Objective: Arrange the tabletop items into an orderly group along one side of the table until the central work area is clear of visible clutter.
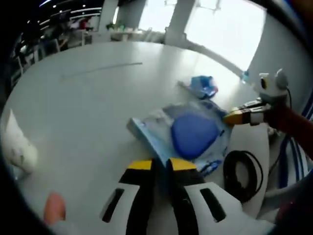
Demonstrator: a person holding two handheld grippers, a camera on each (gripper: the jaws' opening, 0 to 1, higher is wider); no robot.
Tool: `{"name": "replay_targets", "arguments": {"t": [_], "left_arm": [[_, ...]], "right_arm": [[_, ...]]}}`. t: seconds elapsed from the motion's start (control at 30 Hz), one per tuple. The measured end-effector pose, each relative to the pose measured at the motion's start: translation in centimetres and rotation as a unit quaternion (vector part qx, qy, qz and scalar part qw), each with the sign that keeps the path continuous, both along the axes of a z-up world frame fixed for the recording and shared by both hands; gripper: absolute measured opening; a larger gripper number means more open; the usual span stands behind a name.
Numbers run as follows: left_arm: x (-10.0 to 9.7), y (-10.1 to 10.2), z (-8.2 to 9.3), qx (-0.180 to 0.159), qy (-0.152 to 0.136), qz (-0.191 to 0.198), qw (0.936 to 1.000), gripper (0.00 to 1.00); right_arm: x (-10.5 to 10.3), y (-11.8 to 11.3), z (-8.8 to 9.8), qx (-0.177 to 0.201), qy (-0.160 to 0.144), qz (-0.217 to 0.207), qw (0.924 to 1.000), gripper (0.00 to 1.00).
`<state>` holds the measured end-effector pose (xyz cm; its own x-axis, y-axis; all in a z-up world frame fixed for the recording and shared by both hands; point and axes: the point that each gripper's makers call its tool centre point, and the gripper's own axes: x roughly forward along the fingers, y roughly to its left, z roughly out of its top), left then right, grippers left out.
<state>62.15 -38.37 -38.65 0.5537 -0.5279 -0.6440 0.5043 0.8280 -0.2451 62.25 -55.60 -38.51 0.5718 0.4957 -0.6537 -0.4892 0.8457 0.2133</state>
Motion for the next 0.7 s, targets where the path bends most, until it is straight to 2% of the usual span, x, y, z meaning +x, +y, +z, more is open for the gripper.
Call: {"name": "replay_targets", "arguments": {"t": [0.13, 0.3, 0.47, 0.7], "left_arm": [[0.5, 0.5, 0.6, 0.004, -0.008, 0.003, 1.0000, 0.02], [1.5, 2.2, 1.7, 0.002, -0.020, 0.023, 0.9995, 0.02], [3.1, 4.6, 3.0, 0.004, -0.038, 0.052, 0.9979, 0.01], [4.8, 7.3, 3.3, 0.023, -0.045, 0.080, 0.9955, 0.01]], "right_arm": [[0.6, 0.8, 0.6, 0.005, -0.008, 0.001, 1.0000, 0.03], [1.6, 2.3, 1.9, 0.007, -0.025, 0.013, 0.9996, 0.03], [3.5, 4.5, 3.4, 0.014, -0.041, 0.026, 0.9987, 0.03], [5.9, 7.3, 4.2, 0.017, -0.053, 0.042, 0.9976, 0.03]]}}
